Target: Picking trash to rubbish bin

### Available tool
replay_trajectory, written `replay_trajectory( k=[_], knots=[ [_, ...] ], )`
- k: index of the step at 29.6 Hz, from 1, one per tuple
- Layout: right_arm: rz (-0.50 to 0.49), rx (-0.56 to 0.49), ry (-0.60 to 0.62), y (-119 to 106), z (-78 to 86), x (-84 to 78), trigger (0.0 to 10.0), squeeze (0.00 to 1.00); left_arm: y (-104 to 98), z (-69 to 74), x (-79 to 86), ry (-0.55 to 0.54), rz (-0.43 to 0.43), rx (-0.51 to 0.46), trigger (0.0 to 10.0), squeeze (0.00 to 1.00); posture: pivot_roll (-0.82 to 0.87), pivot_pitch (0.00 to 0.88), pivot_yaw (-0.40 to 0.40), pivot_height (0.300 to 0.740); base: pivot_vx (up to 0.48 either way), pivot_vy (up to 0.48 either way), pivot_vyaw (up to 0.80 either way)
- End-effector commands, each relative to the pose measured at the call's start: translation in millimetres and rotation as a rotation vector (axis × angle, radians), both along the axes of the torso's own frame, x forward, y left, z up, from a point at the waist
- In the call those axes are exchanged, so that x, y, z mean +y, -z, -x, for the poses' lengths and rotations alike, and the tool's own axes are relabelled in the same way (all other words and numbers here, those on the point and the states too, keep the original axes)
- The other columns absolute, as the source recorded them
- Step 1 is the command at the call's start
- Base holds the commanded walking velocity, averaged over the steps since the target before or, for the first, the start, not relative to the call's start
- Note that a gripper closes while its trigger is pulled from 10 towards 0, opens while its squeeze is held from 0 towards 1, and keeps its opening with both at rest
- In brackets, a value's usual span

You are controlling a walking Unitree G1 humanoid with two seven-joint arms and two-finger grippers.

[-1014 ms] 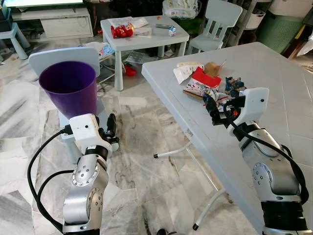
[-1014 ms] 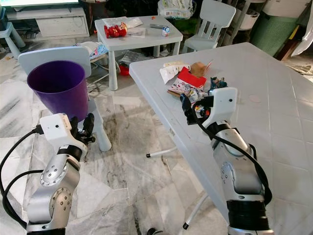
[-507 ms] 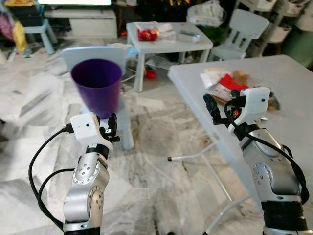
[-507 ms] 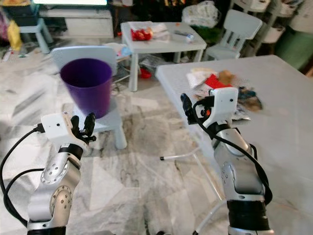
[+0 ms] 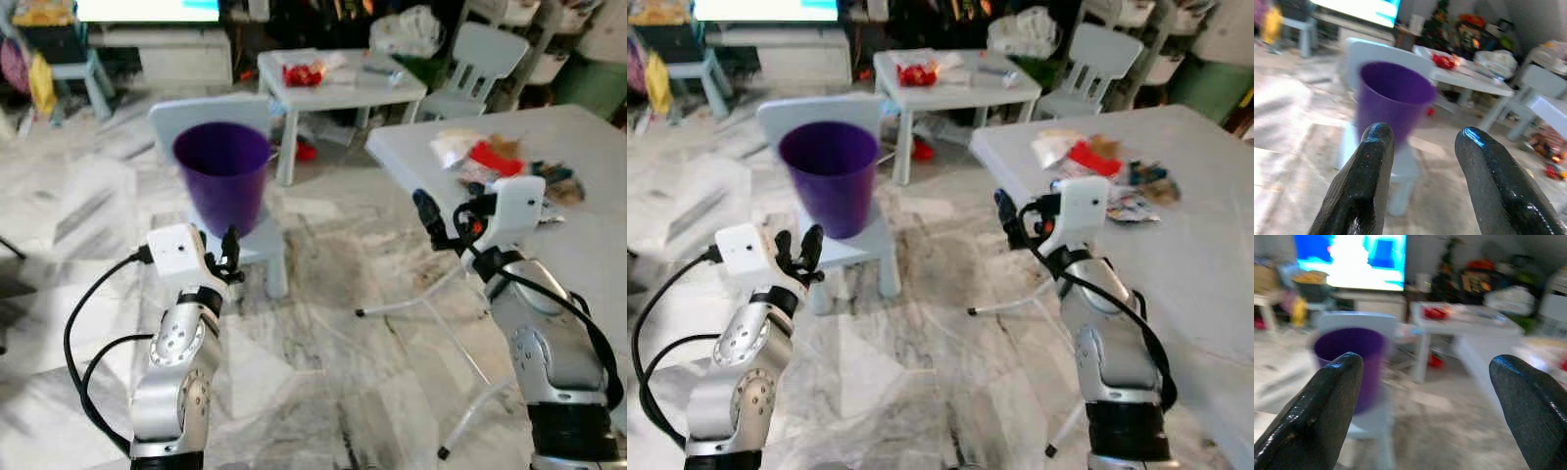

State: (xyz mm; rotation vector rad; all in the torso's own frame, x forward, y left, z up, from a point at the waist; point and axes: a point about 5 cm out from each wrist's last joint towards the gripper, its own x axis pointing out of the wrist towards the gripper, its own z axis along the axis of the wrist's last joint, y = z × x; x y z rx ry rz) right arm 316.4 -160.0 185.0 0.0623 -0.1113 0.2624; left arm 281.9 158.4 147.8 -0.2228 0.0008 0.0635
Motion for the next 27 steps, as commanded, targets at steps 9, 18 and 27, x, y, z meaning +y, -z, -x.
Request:
replay_trajectory(
  k=[9,18,27],
  knots=[
    [0.019,-0.016,0.024,-4.4,-1.7,-8.8,10.0,0.00,-1.6,-4.0,-2.8,0.018,0.078,-0.012,10.0,0.00,0.04,0.087,-0.096,0.740,0.000,0.000,0.00],
    [0.018,-0.015,0.027,-3.6,-1.0,-8.9,10.0,0.00,-2.0,-3.7,-0.7,0.021,0.082,-0.022,10.0,0.00,0.03,0.086,-0.092,0.740,0.312,0.000,0.00],
    [0.018,-0.012,0.031,-2.8,-0.6,-9.7,10.0,0.00,-0.9,-3.4,-0.9,0.020,0.088,-0.017,10.0,0.00,0.03,0.092,-0.091,0.740,0.391,0.224,0.00]
  ],
)
